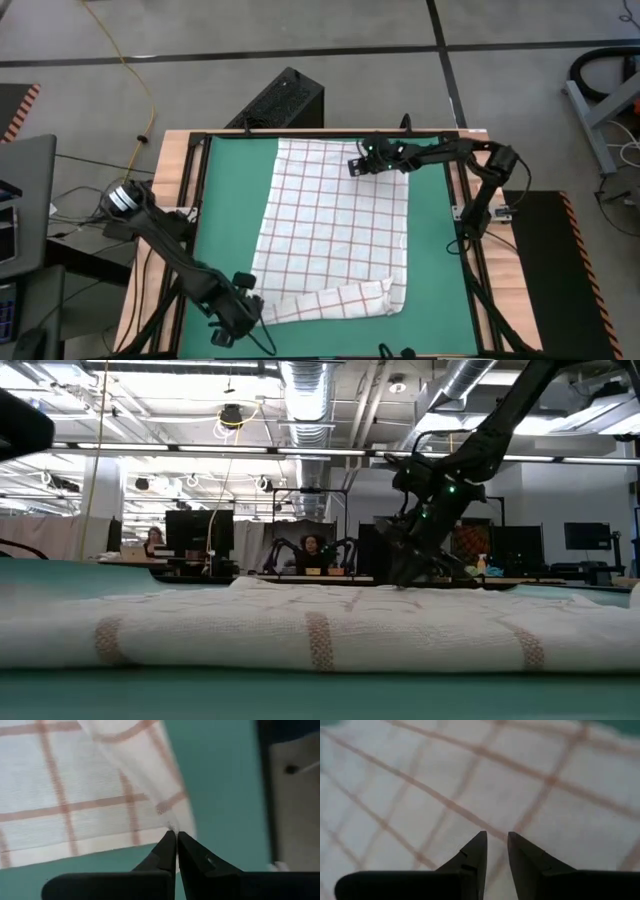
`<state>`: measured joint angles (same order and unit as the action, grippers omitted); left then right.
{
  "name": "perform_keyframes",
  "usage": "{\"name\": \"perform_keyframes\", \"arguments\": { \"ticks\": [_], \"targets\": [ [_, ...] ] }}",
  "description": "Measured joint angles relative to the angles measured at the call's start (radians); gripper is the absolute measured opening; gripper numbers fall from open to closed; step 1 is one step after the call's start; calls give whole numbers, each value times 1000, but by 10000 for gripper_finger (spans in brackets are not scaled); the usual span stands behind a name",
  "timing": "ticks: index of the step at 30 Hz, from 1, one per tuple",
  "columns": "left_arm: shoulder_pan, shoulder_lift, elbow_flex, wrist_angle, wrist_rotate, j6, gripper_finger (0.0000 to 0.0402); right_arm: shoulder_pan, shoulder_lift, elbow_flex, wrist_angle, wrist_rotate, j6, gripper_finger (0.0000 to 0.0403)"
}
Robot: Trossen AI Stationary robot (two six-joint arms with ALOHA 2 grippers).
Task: Roll towel into tight, uniform cylinder
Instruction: Roll the white patterned towel
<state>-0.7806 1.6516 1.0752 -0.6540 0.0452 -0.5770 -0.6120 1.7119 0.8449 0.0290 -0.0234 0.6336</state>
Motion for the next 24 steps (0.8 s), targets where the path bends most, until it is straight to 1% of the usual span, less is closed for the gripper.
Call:
{"name": "perform_keyframes", "arguments": {
  "ticks": [2, 5, 8, 9, 11, 12, 14, 16, 18, 21, 24],
  "targets": [
    [0, 13, 0, -17, -31, 5, 0, -5, -32, 15, 0, -19, -34, 102],
    [-5, 11, 0, -20, -88, 4, 0, 0, -123, 30, -9, -53, -87, 102],
    [-9, 10, 0, -24, -112, -17, 0, 29, -266, 32, -102, -147, -117, 102],
    [-13, 10, 0, -24, -112, -19, 0, 50, -323, 33, -163, -180, -119, 102],
    [-21, 9, 0, -24, -115, -20, 0, 124, -437, 35, -336, -199, -123, 102],
    [-26, 9, 0, -23, -122, -26, 0, 174, -494, 35, -445, -183, -126, 102],
    [-34, 9, 0, -28, -144, -41, 0, 302, -588, 34, -664, -97, -81, 102],
    [-41, 9, 0, -32, -160, -52, 0, 458, -668, 33, -840, 17, 70, 102],
    [-44, 9, 0, -39, -167, -58, 0, 628, -733, 33, -950, 107, 285, 102],
    [-45, 8, 0, -53, -184, -67, 0, 877, -773, 33, -1021, 226, 624, 102],
    [-48, -6, 0, -74, -230, -73, 0, 1086, -744, 33, -1019, 325, 871, 102]
  ]
}}
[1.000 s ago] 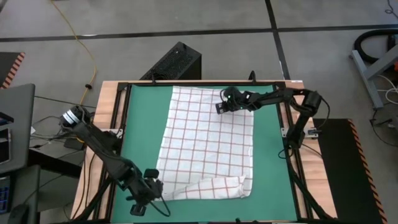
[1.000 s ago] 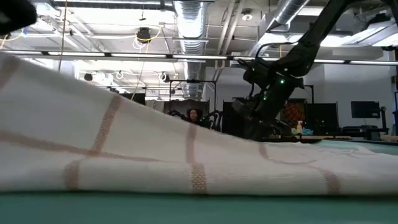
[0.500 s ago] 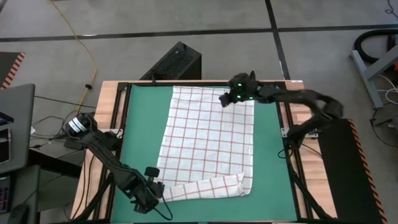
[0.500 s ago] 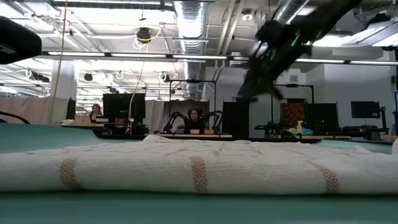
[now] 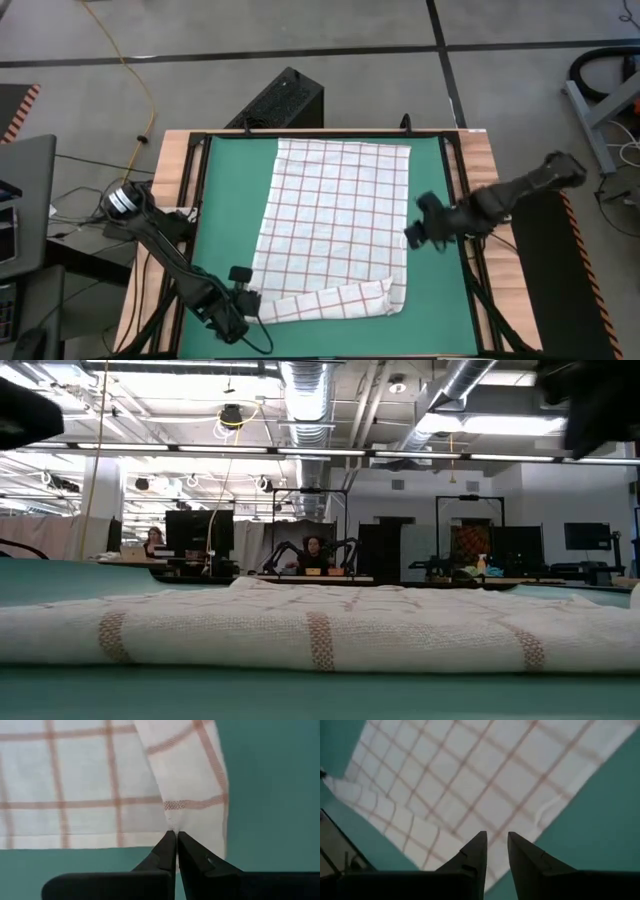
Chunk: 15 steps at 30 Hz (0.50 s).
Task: Roll towel into tight, uniform cylinder
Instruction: Roll the white patterned towel
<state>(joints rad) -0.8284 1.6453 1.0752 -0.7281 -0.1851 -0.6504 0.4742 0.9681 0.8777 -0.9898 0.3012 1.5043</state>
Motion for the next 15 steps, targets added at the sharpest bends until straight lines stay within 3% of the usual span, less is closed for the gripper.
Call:
{"name": "perform_keyframes", "arguments": {
  "ticks": [6, 15],
  "targets": [
    [0, -9, 0, -29, -39, -4, 0, 207, 198, 0, 73, 13, 219, 103],
    [-11, -17, 0, -35, -38, -10, 0, 230, 379, 0, 292, -33, 288, 103]
  ]
}}
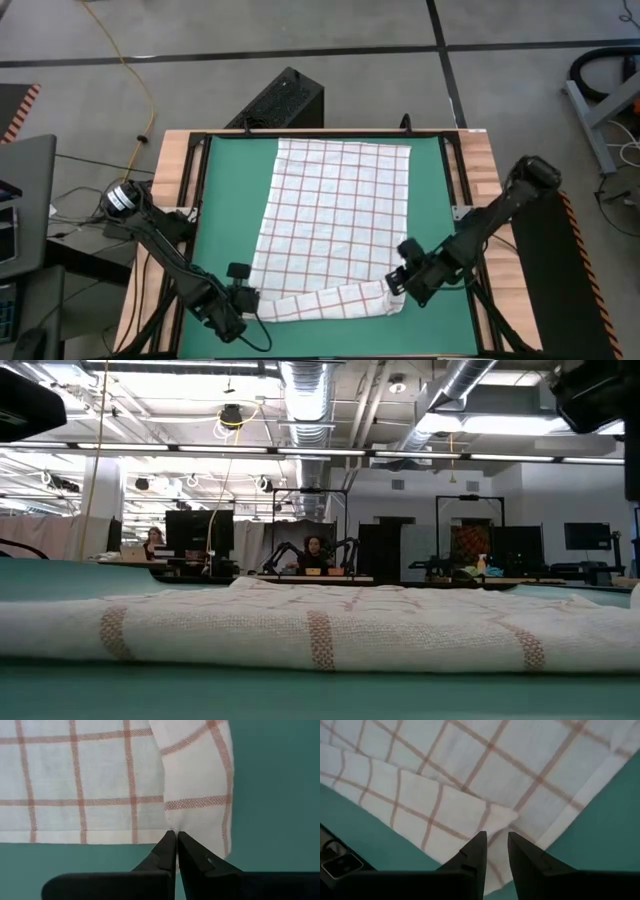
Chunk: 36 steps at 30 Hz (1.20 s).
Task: Roll towel into tight, uniform cylinder
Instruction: Roll the white patterned towel
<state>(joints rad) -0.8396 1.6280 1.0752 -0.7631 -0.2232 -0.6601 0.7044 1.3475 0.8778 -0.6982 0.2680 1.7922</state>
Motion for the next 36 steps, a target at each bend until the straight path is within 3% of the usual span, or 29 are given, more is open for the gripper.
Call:
{"name": "perform_keyframes", "arguments": {
  "ticks": [13, 21, 31, 36],
  "targets": [
    [-51, 0, 0, 2, -2, -43, 0, 0, 145, 0, 120, -91, 74, 103],
    [-59, 0, 0, -24, -27, -45, 0, -1, 134, 0, 161, -37, 62, 103],
    [-52, 0, 0, -32, -87, -75, 0, -12, 133, 0, 163, -51, 19, 102],
    [-37, 0, 0, -31, -100, -127, 0, -27, 95, 0, 63, -93, -29, 118]
  ]
}}
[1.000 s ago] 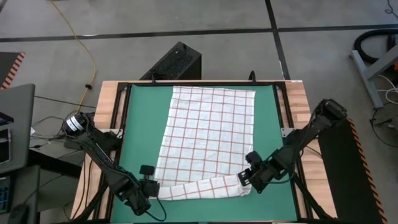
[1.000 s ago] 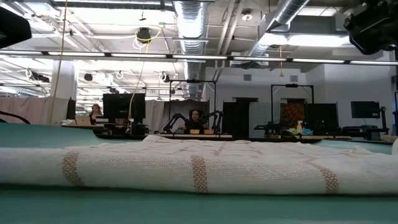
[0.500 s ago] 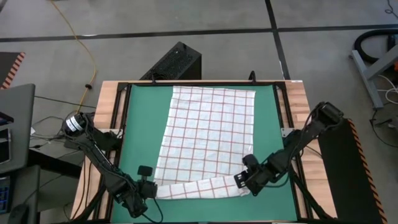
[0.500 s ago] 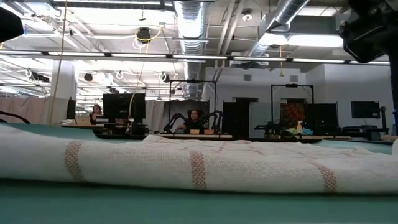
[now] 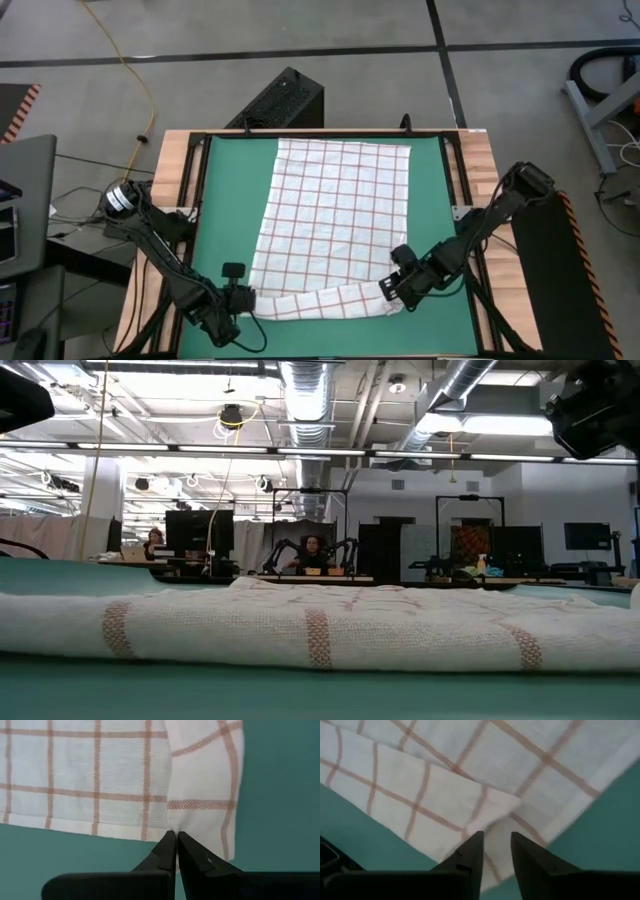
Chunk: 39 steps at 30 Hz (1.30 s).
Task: Roll towel into tight, uniform cylinder
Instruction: Roll the white patterned towel
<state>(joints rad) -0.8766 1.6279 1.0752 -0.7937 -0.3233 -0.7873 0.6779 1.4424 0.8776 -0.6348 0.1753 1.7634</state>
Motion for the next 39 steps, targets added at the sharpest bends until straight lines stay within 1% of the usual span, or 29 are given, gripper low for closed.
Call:
{"name": "perform_keyframes", "arguments": {
  "ticks": [2, 8, 11, 18, 23, 31, 35, 39],
  "targets": [
    [7, 0, 0, 2, -7, -7, 0, -4, -21, 0, -32, -17, -6, 141],
    [25, 0, 0, 31, -14, 22, 0, -14, -25, 0, -64, -16, 29, 238],
    [26, 0, 0, 35, -4, 26, 0, -1, 3, 0, -59, -15, 102, 256],
    [26, 0, 0, 39, 4, 24, 0, 14, 19, 0, -46, 32, 148, 254],
    [26, 0, 0, 33, 4, 42, 0, 5, 40, 0, -38, 36, 148, 254],
    [13, 0, 0, 26, 5, 46, 0, -2, 82, 0, 20, 36, 148, 253],
    [1, 0, 0, 22, 6, 50, 0, -7, 102, 0, 52, 32, 148, 239],
    [-15, 1, 0, 20, 6, 56, 0, -7, 118, 0, 73, 20, 148, 212]
  ]
}}
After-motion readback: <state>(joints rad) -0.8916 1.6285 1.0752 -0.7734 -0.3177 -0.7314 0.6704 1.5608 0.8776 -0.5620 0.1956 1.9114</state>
